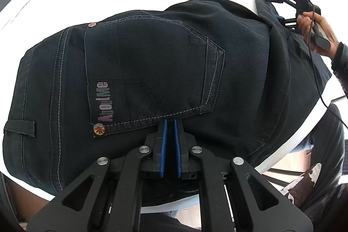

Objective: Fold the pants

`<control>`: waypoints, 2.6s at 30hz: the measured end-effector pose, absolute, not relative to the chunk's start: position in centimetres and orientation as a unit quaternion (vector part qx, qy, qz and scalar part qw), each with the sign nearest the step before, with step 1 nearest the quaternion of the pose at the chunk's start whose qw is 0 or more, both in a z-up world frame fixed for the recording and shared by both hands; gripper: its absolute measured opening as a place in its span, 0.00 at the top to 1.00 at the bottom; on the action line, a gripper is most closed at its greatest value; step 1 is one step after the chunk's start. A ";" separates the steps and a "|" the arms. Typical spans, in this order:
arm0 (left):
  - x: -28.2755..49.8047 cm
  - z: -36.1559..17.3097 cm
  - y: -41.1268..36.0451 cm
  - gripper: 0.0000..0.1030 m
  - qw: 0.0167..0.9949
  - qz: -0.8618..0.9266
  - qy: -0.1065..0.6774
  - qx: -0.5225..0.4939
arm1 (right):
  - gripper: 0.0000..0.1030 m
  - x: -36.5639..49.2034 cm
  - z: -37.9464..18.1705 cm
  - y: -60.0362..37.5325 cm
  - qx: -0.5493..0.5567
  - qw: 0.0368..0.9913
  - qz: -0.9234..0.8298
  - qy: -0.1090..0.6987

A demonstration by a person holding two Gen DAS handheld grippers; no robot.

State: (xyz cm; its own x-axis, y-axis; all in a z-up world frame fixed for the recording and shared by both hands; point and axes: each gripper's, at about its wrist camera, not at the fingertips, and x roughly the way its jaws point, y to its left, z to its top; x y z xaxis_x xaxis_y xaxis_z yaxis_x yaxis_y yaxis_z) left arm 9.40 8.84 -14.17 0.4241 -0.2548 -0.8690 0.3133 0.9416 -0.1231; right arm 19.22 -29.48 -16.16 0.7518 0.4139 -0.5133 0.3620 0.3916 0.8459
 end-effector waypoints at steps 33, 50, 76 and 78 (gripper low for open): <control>11.0 -13.0 8.0 0.94 0.832 -0.165 0.528 0.045 | 0.96 -11.4 -16.7 -38.4 0.559 0.781 -0.146 0.237; 10.1 -12.0 8.1 0.93 0.842 -0.152 0.518 0.027 | 0.41 -13.9 -12.5 -39.0 0.474 0.819 -0.218 0.241; 6.0 -11.5 0.0 0.93 0.826 -0.255 0.502 0.037 | 1.00 0.4 -14.7 -12.9 0.156 0.821 0.043 0.547; 5.5 -11.3 0.2 0.93 0.829 -0.252 0.497 0.037 | 1.00 0.1 -14.6 -12.8 0.161 0.817 0.041 0.552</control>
State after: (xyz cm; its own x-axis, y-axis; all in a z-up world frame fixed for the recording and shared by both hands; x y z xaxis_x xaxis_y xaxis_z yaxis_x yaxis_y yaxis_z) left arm 5.55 0.20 -11.28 0.3777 -0.3815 -0.8437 0.4555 0.8699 -0.1894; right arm 0.10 -12.79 -14.55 0.3863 0.2439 -0.8895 0.1114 0.9450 0.3075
